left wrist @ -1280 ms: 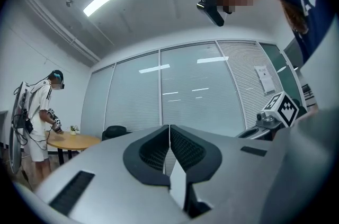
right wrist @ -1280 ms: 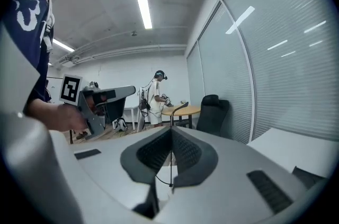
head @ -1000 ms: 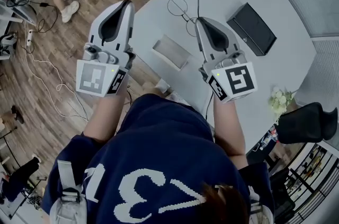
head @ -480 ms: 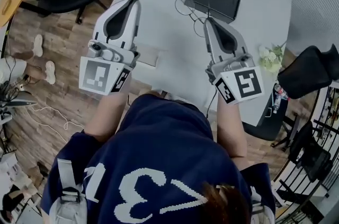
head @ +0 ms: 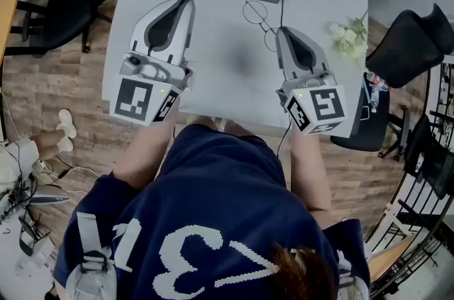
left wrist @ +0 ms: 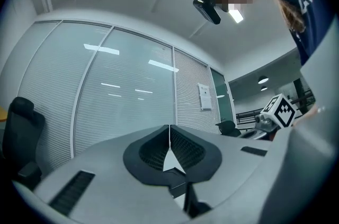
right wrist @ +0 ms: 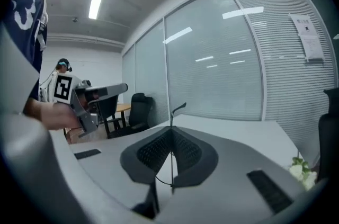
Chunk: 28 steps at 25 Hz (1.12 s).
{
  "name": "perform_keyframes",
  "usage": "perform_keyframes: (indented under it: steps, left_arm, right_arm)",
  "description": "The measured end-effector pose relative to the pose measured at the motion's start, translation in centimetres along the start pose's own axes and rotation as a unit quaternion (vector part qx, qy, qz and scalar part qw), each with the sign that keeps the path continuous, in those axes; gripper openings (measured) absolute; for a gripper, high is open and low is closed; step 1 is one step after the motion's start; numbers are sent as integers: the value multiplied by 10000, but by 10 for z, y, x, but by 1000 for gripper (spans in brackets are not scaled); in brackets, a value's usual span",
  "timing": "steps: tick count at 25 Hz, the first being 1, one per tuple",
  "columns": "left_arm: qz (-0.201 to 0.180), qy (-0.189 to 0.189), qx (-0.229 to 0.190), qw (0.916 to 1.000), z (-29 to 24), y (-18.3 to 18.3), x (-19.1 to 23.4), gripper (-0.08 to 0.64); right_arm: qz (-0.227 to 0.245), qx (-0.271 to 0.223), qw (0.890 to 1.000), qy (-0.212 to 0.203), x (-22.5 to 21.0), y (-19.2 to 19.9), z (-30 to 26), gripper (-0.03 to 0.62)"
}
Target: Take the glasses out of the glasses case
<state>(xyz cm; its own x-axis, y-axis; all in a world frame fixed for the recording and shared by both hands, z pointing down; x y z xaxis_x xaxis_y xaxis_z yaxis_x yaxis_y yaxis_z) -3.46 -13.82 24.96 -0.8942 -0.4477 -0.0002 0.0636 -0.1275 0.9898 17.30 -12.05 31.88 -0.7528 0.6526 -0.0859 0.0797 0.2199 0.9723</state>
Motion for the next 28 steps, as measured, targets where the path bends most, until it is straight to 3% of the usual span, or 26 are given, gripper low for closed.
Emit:
perform_keyframes:
  steps: [4,9,18,21,22,23,28]
  left_arm:
    - [82,102,270,9996,1,22,-3,20]
    - [154,123,672,9975,7,52,0,20]
    - [159,176,913,9955,10,69,-2,20]
    - [150,215,862,9959,7,65,-4,20]
    - [143,226,829,9962,6,63,-5,20]
    - [132,233,788,9965,5,60,-5,20]
    - [67,265,460,9986,-2,33,-5,20]
  right_arm:
    - [-289,742,9965,238,-10,69,-7,25]
    - [-598,1732,9821,444,-15,164,-10,25]
    - [-662,2791,9560,617,-7,239,-5,29]
    - [-747,2635,9602,551,-9,228,-4,94]
    - [-732,2444,9652,577,-11,217,-4,79]
    - [-693,2189,9712,629,-14,203,-3,42]
    - [-636,636,9925,823,-30,104,5,28]
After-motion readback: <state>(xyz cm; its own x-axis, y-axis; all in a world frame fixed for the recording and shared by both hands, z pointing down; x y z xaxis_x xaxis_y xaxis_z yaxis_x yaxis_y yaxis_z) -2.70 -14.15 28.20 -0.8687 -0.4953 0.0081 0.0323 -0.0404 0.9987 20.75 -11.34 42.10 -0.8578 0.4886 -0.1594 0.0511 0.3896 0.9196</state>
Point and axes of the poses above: the fingertips, and each gripper's own axes: z backward along the fingers, x to its left, y out of its underside, the point moved 4 cm from there along z, backward along the fingers, and after that the axes turned 9 degrees about -y, right-handed, at the moved point
